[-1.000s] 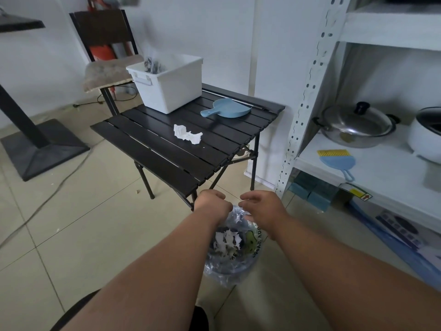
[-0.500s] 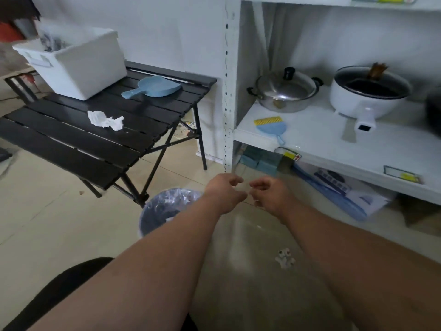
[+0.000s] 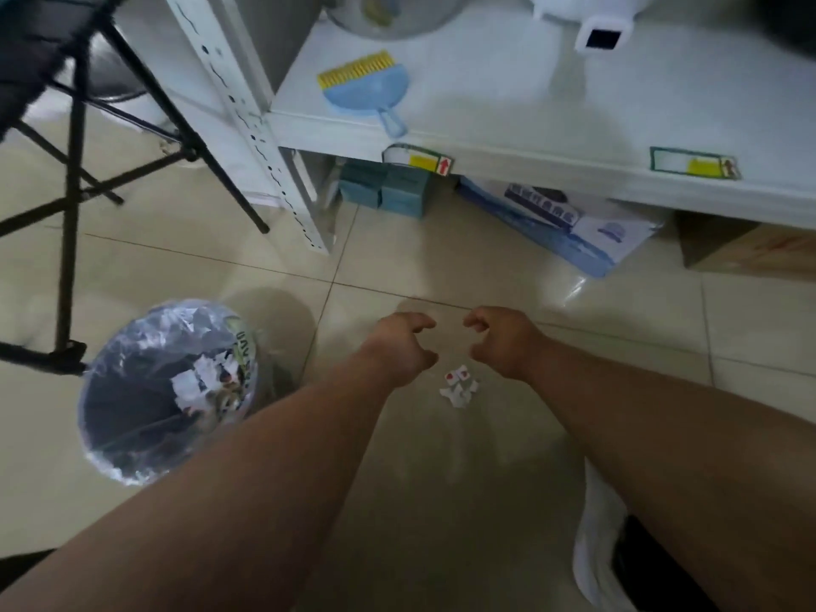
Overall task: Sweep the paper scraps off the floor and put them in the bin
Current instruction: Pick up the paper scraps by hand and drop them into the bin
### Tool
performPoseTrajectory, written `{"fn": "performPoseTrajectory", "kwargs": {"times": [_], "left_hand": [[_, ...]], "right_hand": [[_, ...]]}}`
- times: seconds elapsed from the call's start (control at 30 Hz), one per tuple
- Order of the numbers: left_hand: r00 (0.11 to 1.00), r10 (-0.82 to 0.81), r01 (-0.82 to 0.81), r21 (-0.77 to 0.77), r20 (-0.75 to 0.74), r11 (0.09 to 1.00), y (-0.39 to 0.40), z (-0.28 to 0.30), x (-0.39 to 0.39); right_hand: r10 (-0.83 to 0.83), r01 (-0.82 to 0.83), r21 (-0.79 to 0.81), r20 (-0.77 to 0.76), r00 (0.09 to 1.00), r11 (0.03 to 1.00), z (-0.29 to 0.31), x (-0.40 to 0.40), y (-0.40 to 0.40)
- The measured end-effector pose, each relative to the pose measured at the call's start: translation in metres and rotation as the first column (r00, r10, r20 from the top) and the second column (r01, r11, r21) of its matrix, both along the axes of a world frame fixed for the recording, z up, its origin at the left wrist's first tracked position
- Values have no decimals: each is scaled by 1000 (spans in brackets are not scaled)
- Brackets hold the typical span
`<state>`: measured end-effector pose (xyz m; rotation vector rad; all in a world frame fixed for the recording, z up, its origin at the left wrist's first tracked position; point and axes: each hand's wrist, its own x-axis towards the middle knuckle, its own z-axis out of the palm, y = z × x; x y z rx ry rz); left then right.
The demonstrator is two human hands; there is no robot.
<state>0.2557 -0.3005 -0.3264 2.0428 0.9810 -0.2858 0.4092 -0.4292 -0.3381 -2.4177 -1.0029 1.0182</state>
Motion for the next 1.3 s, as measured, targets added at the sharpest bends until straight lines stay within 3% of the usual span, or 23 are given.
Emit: {"fn": "performPoseTrajectory", "kwargs": {"times": [0.27,0.53,0.87,1.0,1.13,1.3], "left_hand": [[976,-147,138,-66,-161,988,-25,-96,15],[966,-193,195,-7,-170,981,-52,-176,10],[984,109,-121,-83,-140,989,-39,-172,30],[967,198,-222,-149,-159,964,-35,-173,26],[940,295,-326,-197,-169,925,-37,-176,25],[880,445,-474,-271,-166,838,-43,-177,23]], "right_hand": [[148,-148,-274,-23,989,950,-98,-2,-16],[66,-70,-216,-22,998,974,-149,-28,-21],[22,-27,-117,-46,999,993,-159,-22,-3],[-186,181,-61,-87,979,982,-160,-23,-5],[-235,228,-78,-96,967,971,-163,-29,-4],[-505,488,-130,-265,822,863,-166,-26,-5]]}}
